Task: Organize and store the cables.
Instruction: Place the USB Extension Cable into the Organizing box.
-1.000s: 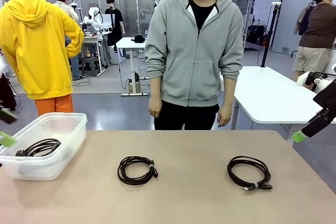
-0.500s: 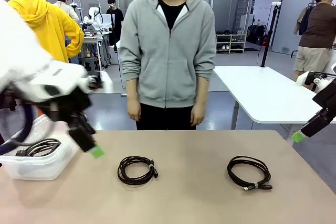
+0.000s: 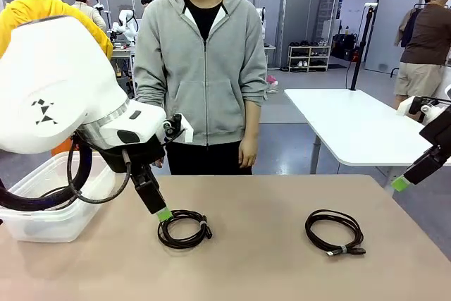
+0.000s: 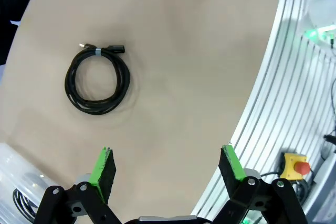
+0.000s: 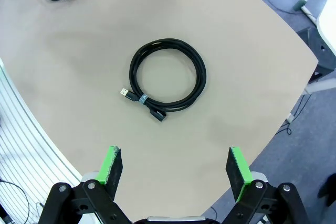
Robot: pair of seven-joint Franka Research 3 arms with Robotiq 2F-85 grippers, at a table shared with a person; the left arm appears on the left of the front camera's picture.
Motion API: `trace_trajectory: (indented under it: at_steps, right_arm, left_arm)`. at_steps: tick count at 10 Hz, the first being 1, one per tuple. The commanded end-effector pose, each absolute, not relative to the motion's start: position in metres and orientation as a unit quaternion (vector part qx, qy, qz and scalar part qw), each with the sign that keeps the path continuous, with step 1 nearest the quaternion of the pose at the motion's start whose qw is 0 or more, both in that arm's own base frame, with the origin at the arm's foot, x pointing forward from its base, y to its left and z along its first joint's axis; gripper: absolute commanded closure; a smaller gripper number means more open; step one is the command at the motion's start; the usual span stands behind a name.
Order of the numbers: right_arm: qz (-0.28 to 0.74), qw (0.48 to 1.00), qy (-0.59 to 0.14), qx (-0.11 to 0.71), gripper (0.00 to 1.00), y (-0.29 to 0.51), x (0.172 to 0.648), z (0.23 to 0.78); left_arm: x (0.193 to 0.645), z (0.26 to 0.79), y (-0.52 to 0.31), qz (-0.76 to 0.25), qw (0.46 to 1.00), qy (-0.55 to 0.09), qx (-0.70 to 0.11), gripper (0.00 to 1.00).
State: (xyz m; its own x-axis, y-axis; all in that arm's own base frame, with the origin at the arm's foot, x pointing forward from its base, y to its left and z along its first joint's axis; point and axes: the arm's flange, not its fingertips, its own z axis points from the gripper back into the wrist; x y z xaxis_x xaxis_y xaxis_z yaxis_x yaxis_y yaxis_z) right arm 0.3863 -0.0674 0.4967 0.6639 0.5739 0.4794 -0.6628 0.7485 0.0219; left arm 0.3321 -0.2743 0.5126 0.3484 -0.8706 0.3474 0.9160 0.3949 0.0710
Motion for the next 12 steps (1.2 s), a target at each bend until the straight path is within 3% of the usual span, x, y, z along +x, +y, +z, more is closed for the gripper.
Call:
trace_trajectory:
  at_steps: [1, 4, 8, 10, 12]
  right_arm:
    - [0.329, 0.913, -0.224, 0.094, 0.00, -0.066, 0.387, 0.500]
    - [0.329, 0.913, -0.224, 0.094, 0.00, -0.066, 0.387, 0.500]
    - [0.329, 0.913, -0.224, 0.094, 0.00, -0.066, 0.387, 0.500]
    - [0.329, 0.913, -0.224, 0.094, 0.00, -0.066, 0.387, 0.500]
    - [0.329, 0.913, -0.224, 0.094, 0.00, -0.066, 0.387, 0.500]
  left_arm:
    - [0.326, 0.519, -0.270, -0.541, 0.820, -0.174, -0.072, 0.00]
    - [0.331, 0.519, -0.272, -0.544, 0.818, -0.174, -0.068, 0.00]
    - [0.378, 0.482, -0.345, -0.412, 0.904, -0.110, -0.009, 0.00]
    - [0.399, 0.463, -0.366, -0.372, 0.924, -0.077, 0.040, 0.00]
    - [0.424, 0.444, -0.381, -0.364, 0.928, -0.063, 0.038, 0.00]
